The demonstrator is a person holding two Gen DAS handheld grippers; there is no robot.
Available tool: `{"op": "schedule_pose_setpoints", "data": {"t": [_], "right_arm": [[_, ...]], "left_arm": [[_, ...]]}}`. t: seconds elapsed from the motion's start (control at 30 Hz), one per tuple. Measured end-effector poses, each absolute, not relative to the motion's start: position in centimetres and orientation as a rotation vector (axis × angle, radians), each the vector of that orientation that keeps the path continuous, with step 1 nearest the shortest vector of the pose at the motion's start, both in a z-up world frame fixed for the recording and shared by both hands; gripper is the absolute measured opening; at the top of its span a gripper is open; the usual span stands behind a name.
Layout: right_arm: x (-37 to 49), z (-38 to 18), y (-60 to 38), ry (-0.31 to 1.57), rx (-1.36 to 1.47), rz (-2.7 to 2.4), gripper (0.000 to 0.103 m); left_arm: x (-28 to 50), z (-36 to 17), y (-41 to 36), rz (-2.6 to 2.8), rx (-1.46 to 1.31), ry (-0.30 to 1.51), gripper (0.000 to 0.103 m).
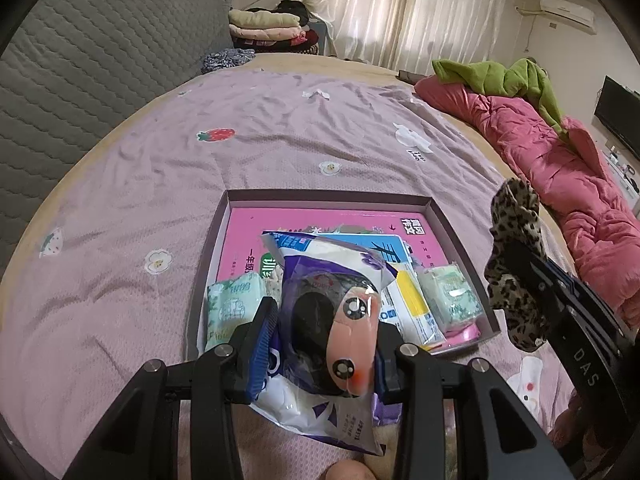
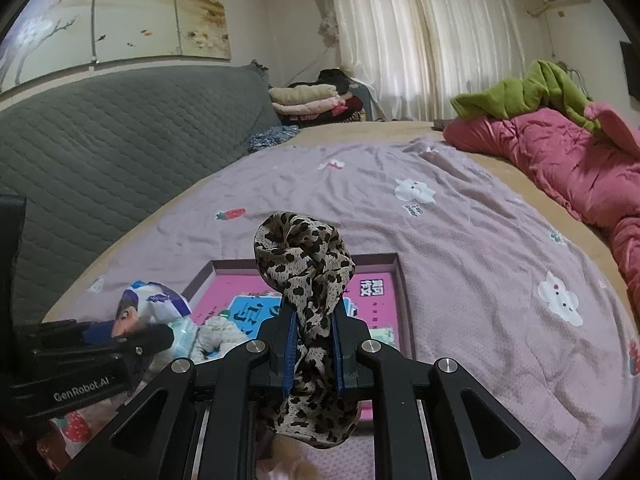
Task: Organize soft objects
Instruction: 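Lift and carry the packet and leopard scrunchie over the pink tray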
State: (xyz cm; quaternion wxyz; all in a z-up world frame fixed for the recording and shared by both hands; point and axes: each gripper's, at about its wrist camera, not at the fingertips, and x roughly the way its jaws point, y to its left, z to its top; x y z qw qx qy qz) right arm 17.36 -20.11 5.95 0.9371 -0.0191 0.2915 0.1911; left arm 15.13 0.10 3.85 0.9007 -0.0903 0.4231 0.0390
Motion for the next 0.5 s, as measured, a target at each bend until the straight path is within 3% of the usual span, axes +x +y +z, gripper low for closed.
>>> {"op": "schedule_pose_setpoints", "data": {"t": [0.5], "right_arm": [[19.0, 5.0, -21.2, 0.594, -0.041, 0.380, 0.015]], "left_arm": [[18.2, 1.9, -1.9, 0.054, -0.157, 0.912, 0.041]]}}
